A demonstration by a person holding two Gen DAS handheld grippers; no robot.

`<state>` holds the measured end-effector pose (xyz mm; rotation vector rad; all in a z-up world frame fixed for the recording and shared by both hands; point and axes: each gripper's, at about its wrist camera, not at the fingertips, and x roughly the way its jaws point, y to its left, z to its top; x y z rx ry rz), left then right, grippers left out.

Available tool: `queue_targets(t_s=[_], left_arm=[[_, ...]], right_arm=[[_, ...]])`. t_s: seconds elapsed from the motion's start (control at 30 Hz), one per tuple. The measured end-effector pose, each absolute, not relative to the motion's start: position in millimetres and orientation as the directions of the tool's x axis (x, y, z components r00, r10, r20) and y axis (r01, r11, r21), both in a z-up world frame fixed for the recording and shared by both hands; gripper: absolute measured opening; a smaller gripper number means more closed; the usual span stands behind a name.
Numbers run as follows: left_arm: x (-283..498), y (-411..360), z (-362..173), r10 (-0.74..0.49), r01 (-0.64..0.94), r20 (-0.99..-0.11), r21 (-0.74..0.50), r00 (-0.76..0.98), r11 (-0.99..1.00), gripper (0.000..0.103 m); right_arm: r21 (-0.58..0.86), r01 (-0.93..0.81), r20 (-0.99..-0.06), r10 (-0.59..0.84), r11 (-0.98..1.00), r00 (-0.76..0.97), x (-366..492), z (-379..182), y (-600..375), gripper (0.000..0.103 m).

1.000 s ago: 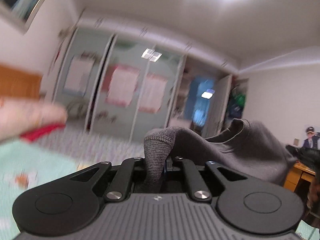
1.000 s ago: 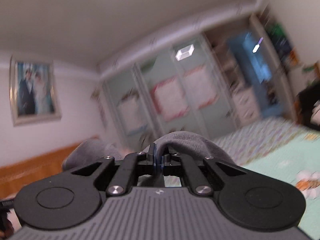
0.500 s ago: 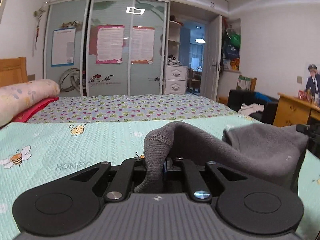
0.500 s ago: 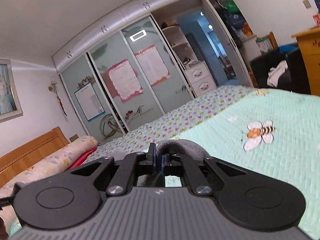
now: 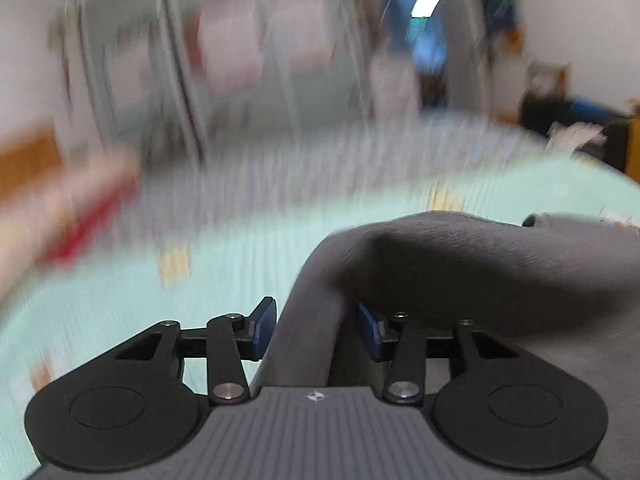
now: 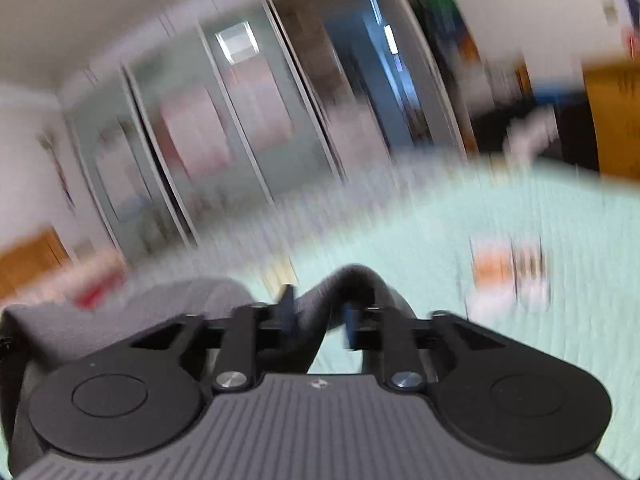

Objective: Fold clothes

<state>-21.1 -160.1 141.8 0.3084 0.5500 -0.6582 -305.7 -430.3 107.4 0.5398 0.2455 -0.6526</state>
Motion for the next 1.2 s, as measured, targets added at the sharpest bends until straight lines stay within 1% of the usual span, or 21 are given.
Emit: queue_targets(t_s=[0.03,0.07,0.13,0.3,0.37,0.43,0.5,0.57,0.6,0.67,0.7,0.73,0.8,0.87,1.0,1.03,1.13,1.2], left_arm=[[-17.7,-148.0,132.2,-0.504,0.636,-0.591,0.019,0.630,0.771,0.034],[-17.0,-135.0,124.1,-0.519,0.622,-0.601,-0.045,0.608,0.782,0.034],[-25.9,-106.5,113.5,-0.544,0.610,-0.596,-0.112,0.591,0.785,0.035],[-75.5,-45.5,96.1,-0.577,0.603,-0.615,-0.198,0.537,0.773,0.041],[-90.5,-28.0,91.9,-0.572,0.580,-0.622,-0.222,0.535,0.784,0.053],[-104.6,-14.3,86.7,-0.562,0.550,-0.634,-0.246,0.531,0.798,0.053],[-117.8,-2.3,79.4,-0.558,0.512,-0.647,-0.287,0.520,0.810,0.053],[-131.9,9.9,73.4,-0.561,0.475,-0.656,-0.332,0.505,0.815,0.053],[-139.0,15.5,70.7,-0.565,0.458,-0.656,-0.353,0.501,0.816,0.053],[-153.5,24.7,66.7,-0.576,0.430,-0.640,-0.392,0.508,0.814,0.053],[-161.5,29.3,66.0,-0.574,0.414,-0.631,-0.401,0.522,0.817,0.053],[-168.4,33.5,65.1,-0.570,0.396,-0.622,-0.411,0.537,0.821,0.053],[-175.9,42.4,62.7,-0.559,0.357,-0.614,-0.430,0.557,0.829,0.053],[-175.8,50.1,60.5,-0.558,0.340,-0.618,-0.444,0.554,0.829,0.053],[-165.7,75.1,55.9,-0.525,0.294,-0.625,-0.441,0.577,0.848,0.053],[-162.1,83.3,54.0,-0.520,0.272,-0.628,-0.452,0.579,0.849,0.053],[-150.6,105.7,46.7,-0.507,0.204,-0.637,-0.490,0.580,0.848,0.053],[-146.8,114.8,43.5,-0.502,0.182,-0.638,-0.500,0.584,0.847,0.053]], right_arm=[[0.420,0.653,-0.455,-0.476,0.630,0.753,-301.9,91.7,-438.8,0.032],[0.458,0.642,-0.469,-0.447,0.614,0.762,-308.5,81.0,-438.3,0.034],[0.529,0.621,-0.491,-0.389,0.578,0.780,-321.7,60.0,-437.0,0.034],[0.581,0.596,-0.529,-0.300,0.554,0.794,-366.2,41.9,-410.1,0.035],[0.603,0.569,-0.530,-0.252,0.559,0.810,-381.6,39.7,-392.4,0.036],[0.596,0.544,-0.526,-0.226,0.590,0.820,-396.1,42.8,-366.8,0.039],[0.532,0.503,-0.504,-0.222,0.681,0.835,-402.2,58.5,-332.5,0.042],[0.441,0.425,-0.459,-0.209,0.790,0.864,-399.2,78.9,-295.2,0.045],[0.397,0.382,-0.436,-0.195,0.835,0.879,-395.8,88.8,-278.0,0.049],[0.333,0.298,-0.424,-0.140,0.894,0.895,-375.5,103.7,-250.0,0.061],[0.298,0.255,-0.421,-0.113,0.920,0.900,-365.0,110.7,-236.0,0.069],[0.242,0.224,-0.434,-0.101,0.944,0.895,-348.2,112.5,-221.5,0.071],[0.129,0.155,-0.461,-0.079,0.979,0.884,-314.8,115.6,-192.4,0.071],[0.049,0.057,-0.487,-0.026,0.997,0.873,-284.7,107.6,-159.7,0.071],[-0.040,-0.130,-0.570,0.084,0.991,0.817,-244.0,82.3,-88.3,0.071],[-0.080,-0.168,-0.583,0.091,0.983,0.807,-237.1,72.7,-71.7,0.071],[-0.248,-0.185,-0.603,-0.002,0.951,0.797,-212.4,46.8,-36.2,0.071],[-0.298,-0.168,-0.630,-0.061,0.940,0.775,-192.7,31.8,-28.1,0.071]])
